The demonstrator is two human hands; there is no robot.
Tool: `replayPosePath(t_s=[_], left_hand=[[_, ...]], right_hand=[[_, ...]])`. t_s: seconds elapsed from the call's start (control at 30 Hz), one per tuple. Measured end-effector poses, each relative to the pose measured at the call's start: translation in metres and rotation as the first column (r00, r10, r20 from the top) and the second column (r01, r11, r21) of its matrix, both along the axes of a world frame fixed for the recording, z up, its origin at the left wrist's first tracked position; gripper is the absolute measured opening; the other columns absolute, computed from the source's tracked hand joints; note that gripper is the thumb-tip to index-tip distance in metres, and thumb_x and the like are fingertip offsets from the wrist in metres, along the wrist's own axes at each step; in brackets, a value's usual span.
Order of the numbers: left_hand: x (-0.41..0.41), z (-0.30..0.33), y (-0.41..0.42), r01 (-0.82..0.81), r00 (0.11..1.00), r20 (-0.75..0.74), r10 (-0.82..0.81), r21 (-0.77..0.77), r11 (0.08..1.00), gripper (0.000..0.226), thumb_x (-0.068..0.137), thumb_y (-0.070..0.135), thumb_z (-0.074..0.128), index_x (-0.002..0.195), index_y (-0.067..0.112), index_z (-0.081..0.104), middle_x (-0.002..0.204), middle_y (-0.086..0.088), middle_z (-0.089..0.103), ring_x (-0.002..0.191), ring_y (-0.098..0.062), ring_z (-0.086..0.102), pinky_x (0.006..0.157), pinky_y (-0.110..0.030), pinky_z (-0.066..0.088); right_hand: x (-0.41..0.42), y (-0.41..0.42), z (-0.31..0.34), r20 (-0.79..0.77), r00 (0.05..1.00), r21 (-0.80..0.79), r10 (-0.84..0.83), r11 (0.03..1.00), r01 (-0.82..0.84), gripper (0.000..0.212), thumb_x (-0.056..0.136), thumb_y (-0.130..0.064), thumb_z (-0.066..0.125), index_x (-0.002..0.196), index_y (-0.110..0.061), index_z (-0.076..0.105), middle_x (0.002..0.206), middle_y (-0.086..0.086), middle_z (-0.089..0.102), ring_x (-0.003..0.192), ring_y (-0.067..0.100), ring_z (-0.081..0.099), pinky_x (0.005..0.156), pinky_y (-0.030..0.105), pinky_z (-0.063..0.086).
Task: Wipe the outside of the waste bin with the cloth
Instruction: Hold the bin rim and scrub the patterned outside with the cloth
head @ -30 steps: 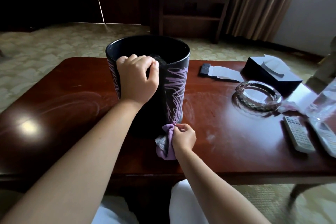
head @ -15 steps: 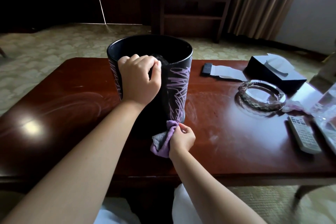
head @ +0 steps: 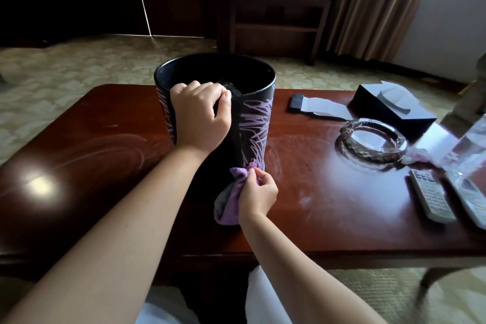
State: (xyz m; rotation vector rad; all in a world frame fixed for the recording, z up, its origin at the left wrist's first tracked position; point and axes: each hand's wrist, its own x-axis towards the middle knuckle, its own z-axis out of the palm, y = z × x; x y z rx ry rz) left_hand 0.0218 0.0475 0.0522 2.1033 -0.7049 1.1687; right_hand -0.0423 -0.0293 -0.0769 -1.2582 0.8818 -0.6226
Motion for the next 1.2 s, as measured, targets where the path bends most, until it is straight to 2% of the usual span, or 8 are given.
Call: replayPosePath(t_s=[0.1, 0.23, 0.43, 0.6, 0.73, 0.93, 1.1, 1.2], left_hand=[[0.000, 0.000, 0.000, 0.001, 1.000, -0.001, -0.001, 0.006, 1.000, 0.030, 0.085, 0.025, 0.043, 0.061, 0.013, 0.056, 0.057, 0.002, 0.056, 0.059, -0.023, 0.050, 0.069, -0.033, 0.025], [0.000, 0.001, 0.000, 0.000, 1.000, -0.003, 0.000, 0.007, 1.000, 0.030, 0.085, 0.025, 0.042, 0.061, 0.012, 0.056, 0.057, 0.001, 0.056, 0.059, -0.024, 0.050, 0.069, -0.033, 0.025], [0.000, 0.000, 0.000, 0.002, 1.000, 0.002, -0.002, 0.012, 1.000, 0.029, 0.085, 0.024, 0.043, 0.061, 0.013, 0.055, 0.057, 0.001, 0.055, 0.059, -0.024, 0.049, 0.067, -0.033, 0.025], [-0.001, 0.001, 0.001, 0.007, 1.000, -0.005, -0.007, 0.004, 1.000, 0.030, 0.085, 0.024, 0.042, 0.059, 0.014, 0.052, 0.056, 0.002, 0.053, 0.058, -0.024, 0.049, 0.067, -0.034, 0.026], [-0.001, 0.002, -0.001, 0.014, 1.000, -0.002, -0.014, -0.007, 1.000, 0.030, 0.086, 0.022, 0.042, 0.057, 0.016, 0.046, 0.055, 0.009, 0.043, 0.057, -0.024, 0.046, 0.066, -0.034, 0.025], [0.000, 0.002, 0.001, 0.013, 0.999, -0.032, -0.013, 0.002, 1.000, 0.032, 0.086, 0.023, 0.041, 0.058, 0.012, 0.052, 0.055, 0.000, 0.054, 0.057, -0.025, 0.049, 0.067, -0.036, 0.028], [0.001, 0.005, 0.003, 0.033, 0.998, -0.058, -0.032, 0.002, 0.999, 0.032, 0.083, 0.024, 0.043, 0.057, 0.012, 0.056, 0.054, -0.002, 0.057, 0.057, -0.026, 0.053, 0.066, -0.036, 0.030], [0.001, 0.006, 0.003, 0.039, 0.997, -0.066, -0.039, -0.003, 0.999, 0.027, 0.082, 0.019, 0.048, 0.055, 0.017, 0.050, 0.052, -0.001, 0.056, 0.056, -0.026, 0.053, 0.065, -0.035, 0.030]], right_hand=[[0.001, 0.002, 0.003, -0.014, 1.000, -0.017, 0.005, 1.000, -0.005, 0.009, 0.086, -0.020, 0.064, 0.079, -0.024, 0.062, 0.081, -0.005, 0.065, 0.089, 0.017, 0.064, 0.086, 0.026, 0.047], [-0.002, 0.003, 0.005, -0.120, 0.993, 0.008, 0.010, 1.000, -0.009, 0.005, 0.087, -0.019, 0.062, 0.082, -0.019, 0.061, 0.081, -0.001, 0.062, 0.089, 0.017, 0.062, 0.079, 0.019, 0.041], [0.001, 0.004, 0.027, 0.041, 0.999, -0.094, -0.005, 0.996, 0.009, 0.004, 0.086, -0.018, 0.064, 0.082, -0.020, 0.064, 0.081, -0.004, 0.065, 0.083, 0.011, 0.061, 0.076, 0.014, 0.040], [-0.004, 0.007, 0.016, -0.087, 0.996, -0.056, 0.018, 0.998, -0.023, 0.005, 0.087, -0.019, 0.062, 0.086, -0.016, 0.065, 0.082, -0.003, 0.062, 0.083, 0.011, 0.057, 0.071, 0.013, 0.034], [0.001, 0.011, 0.035, 0.061, 0.998, -0.129, -0.011, 0.992, 0.019, 0.005, 0.087, -0.016, 0.063, 0.082, -0.015, 0.064, 0.080, -0.002, 0.063, 0.081, 0.012, 0.058, 0.071, 0.014, 0.037], [-0.006, 0.013, 0.032, 0.058, 0.998, -0.174, 0.006, 0.985, 0.004, 0.007, 0.086, -0.015, 0.064, 0.083, -0.010, 0.068, 0.078, -0.002, 0.064, 0.078, 0.010, 0.058, 0.072, 0.016, 0.040], [0.003, 0.015, 0.059, 0.233, 0.973, -0.225, 0.004, 0.973, 0.050, 0.005, 0.085, -0.012, 0.066, 0.082, -0.009, 0.069, 0.074, -0.005, 0.064, 0.070, 0.005, 0.058, 0.072, 0.017, 0.045], [0.002, 0.019, 0.050, 0.200, 0.980, -0.242, 0.020, 0.970, 0.030, 0.004, 0.085, -0.013, 0.066, 0.083, -0.010, 0.069, 0.078, 0.000, 0.067, 0.076, 0.012, 0.062, 0.075, 0.022, 0.047]])
